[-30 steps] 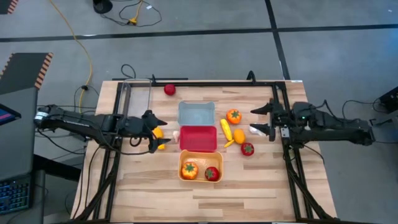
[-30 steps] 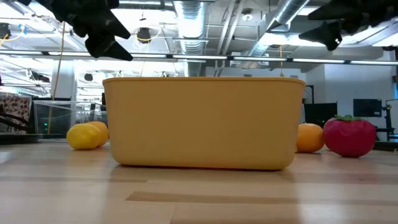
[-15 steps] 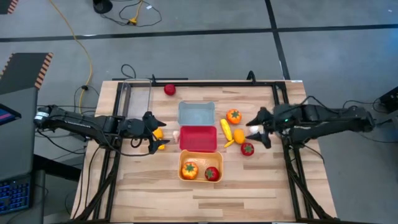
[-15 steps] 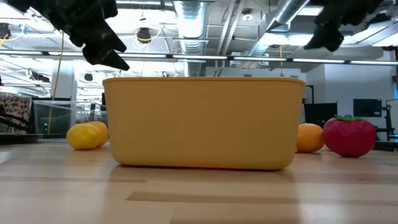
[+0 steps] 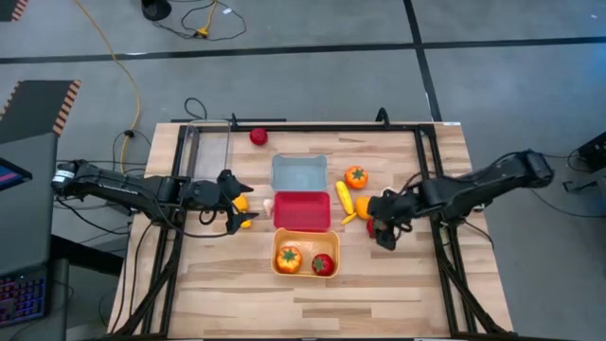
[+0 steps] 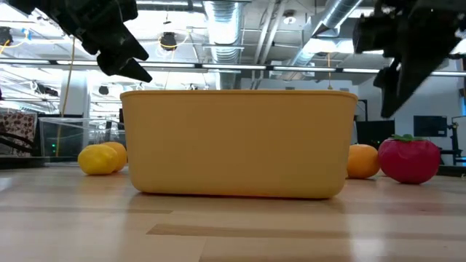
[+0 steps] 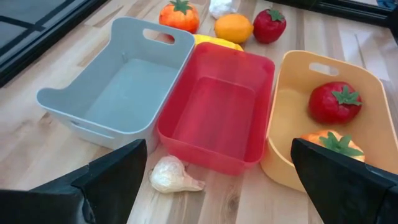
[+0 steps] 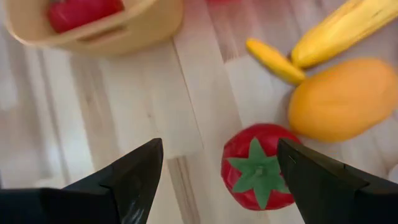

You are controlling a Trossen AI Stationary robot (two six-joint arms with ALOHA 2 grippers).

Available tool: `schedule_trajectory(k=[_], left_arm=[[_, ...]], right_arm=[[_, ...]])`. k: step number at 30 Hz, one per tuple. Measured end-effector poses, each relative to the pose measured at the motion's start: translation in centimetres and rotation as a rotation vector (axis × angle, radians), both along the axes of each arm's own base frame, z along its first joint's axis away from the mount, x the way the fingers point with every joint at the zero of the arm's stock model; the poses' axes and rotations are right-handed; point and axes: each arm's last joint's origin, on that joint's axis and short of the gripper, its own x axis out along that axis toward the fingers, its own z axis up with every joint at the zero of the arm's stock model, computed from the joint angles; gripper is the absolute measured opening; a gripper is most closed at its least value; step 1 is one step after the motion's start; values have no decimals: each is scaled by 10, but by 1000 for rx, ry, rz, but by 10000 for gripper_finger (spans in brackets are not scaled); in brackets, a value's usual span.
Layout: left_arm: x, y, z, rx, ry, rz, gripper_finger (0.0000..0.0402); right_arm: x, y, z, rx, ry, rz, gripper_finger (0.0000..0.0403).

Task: Sort produce into baskets
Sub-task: Put the bottom red tomato into the yellow bin

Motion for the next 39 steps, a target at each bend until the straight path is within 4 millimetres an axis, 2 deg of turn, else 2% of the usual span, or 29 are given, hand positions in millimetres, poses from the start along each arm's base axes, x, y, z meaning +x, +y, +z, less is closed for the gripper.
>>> schedule_trajectory(k=[7,13,17,23,28,33,39], left_arm=[[0,0,0,0,0,0,384],[0,0,0,-1,-1,0,384],[0,0,0,-1,-1,0,384],[0,0,0,-15,-4,9,384],[0,0,0,-15,-3,8,384],[0,0,0,-16,-4,9,384],[0,0,0,-16,-3,9,384]], right_arm=[[10,6,-23,-35,127,14,340],[13,4,-34,-119,201,-6,340],[13,4,-27,-125,221,-5,340],[14,5,-5,-128,236,-3,340],[9,7,2,-122,302,-53,340],[1,18,1,-31,381,-78,340],[1,38,2,44,338,-60,340]])
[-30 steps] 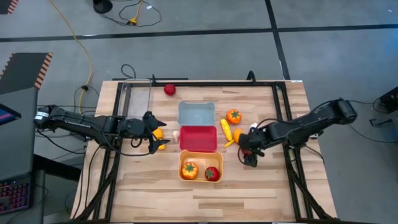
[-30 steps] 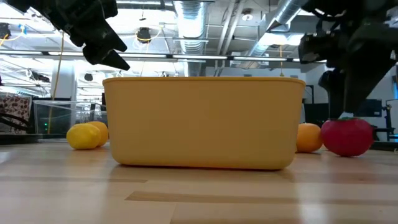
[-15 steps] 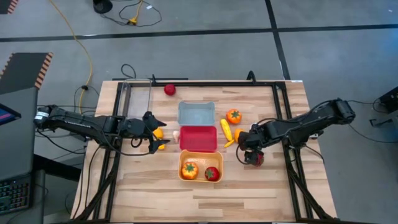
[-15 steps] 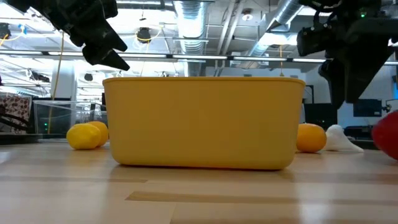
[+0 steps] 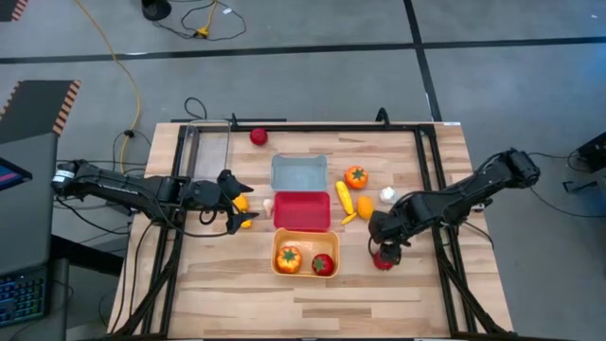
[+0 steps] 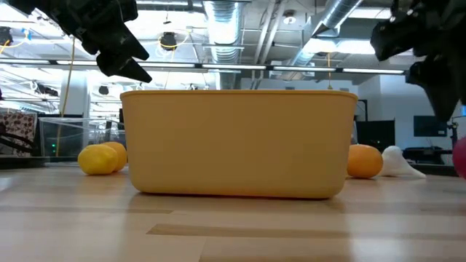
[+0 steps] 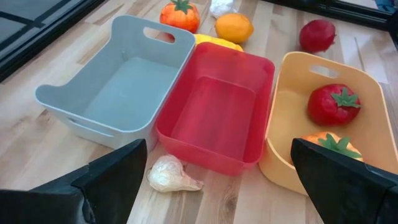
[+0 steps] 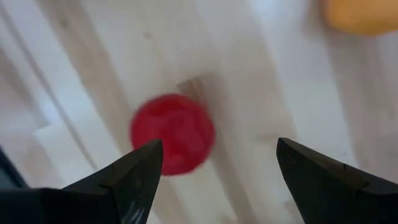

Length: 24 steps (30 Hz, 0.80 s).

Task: Sort produce into baskets
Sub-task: Put the bottom red tomato into the yellow bin

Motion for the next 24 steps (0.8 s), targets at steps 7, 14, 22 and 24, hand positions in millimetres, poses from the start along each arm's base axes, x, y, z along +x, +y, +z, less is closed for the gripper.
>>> schedule_trajectory(k=[7,14,22,24], left_arm=[[0,0,0,0,0,0,384],[0,0,0,-1,0,0,384],[0,0,0,-1,0,0,384],[0,0,0,-1,0,0,384]], right_arm=[[0,22,-11,7,45,-59,340],[5,45,-30,10,80,10,340],[10,56,-48,-22,131,37,341],[11,56,-52,-29,142,41,339]])
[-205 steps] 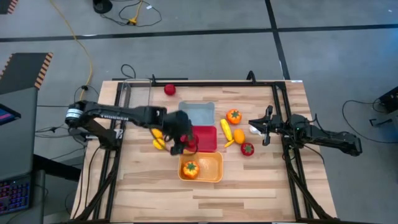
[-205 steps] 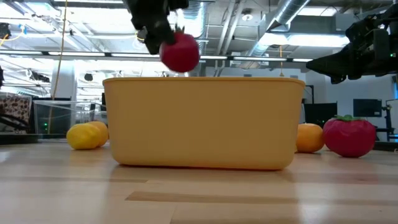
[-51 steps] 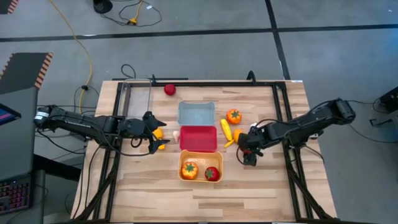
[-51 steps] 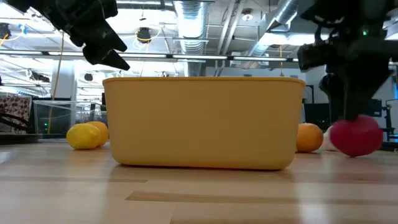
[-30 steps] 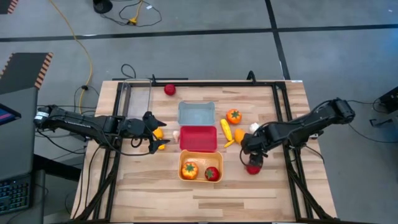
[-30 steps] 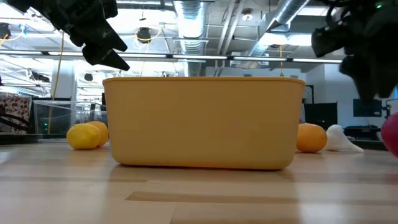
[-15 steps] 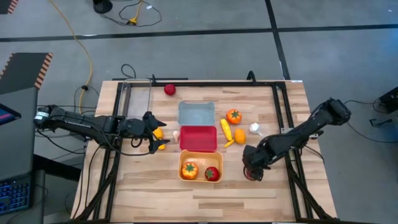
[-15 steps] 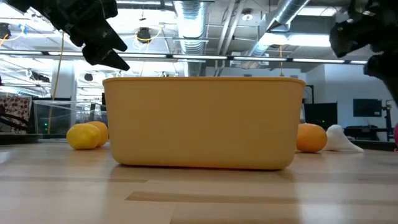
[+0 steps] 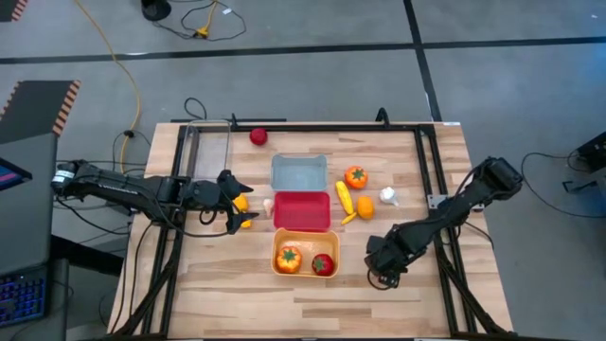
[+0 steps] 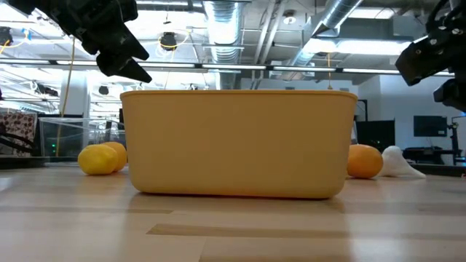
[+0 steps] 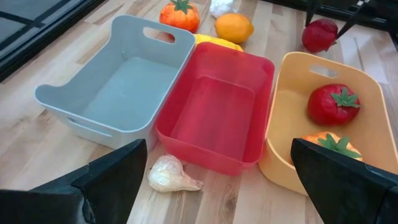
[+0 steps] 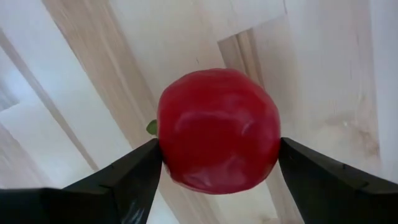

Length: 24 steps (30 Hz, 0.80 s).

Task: Sort produce into baskets
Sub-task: Put the bottom red tomato into the yellow bin

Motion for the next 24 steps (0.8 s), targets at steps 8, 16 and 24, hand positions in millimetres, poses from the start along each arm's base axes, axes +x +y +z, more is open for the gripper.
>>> schedule_trajectory(k=[8,16,24], left_arm=[[0,0,0,0,0,0,384],[0,0,0,0,0,0,384],[0,0,0,0,0,0,384]], right_arm=[[0,0,-2,-2,2,4,295],[7,-7,21,50,-91,-10,288],[28,-22,71,59,-325,5,286]])
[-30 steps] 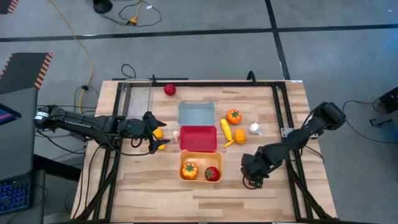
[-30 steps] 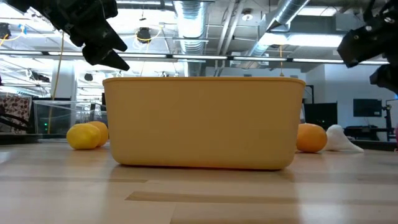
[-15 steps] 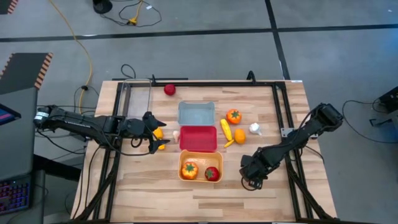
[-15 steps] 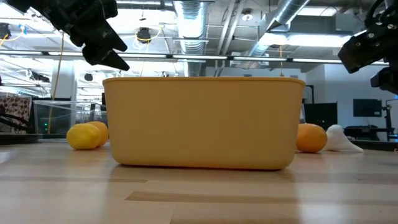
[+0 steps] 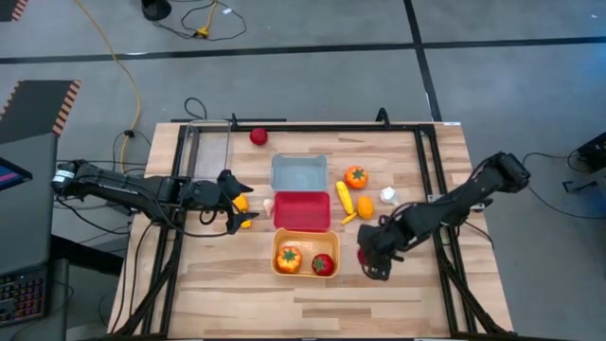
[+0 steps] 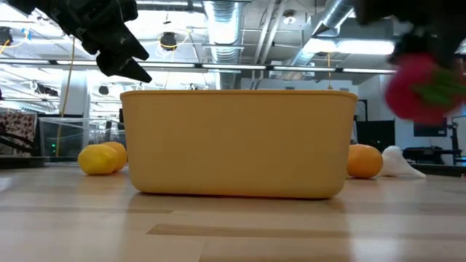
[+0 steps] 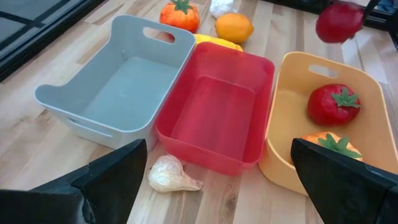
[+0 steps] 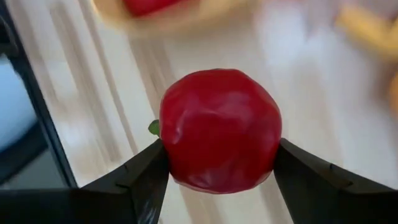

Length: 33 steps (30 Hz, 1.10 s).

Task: Sort produce into baskets
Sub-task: Put the bottom red tomato into the yellow bin

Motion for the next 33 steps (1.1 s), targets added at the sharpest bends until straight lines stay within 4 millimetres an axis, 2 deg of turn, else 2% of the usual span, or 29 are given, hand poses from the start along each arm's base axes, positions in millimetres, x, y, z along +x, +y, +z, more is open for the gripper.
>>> schedule_trajectory(k=[7,12,20,27,33], left_arm=[[0,0,0,0,1,0,384],[0,0,0,0,1,0,384],[0,0,0,1,4,0,384],[0,0,0,14,6,-8,384],[0,0,0,16,7,-9,384]], right_arm=[[36,-7,22,-77,-378,91,286],[65,-10,18,-134,-551,189,286],[81,-20,-2,-160,-511,193,286],[84,-25,-3,-137,-508,172,288],[84,-26,-2,-162,-519,209,342]])
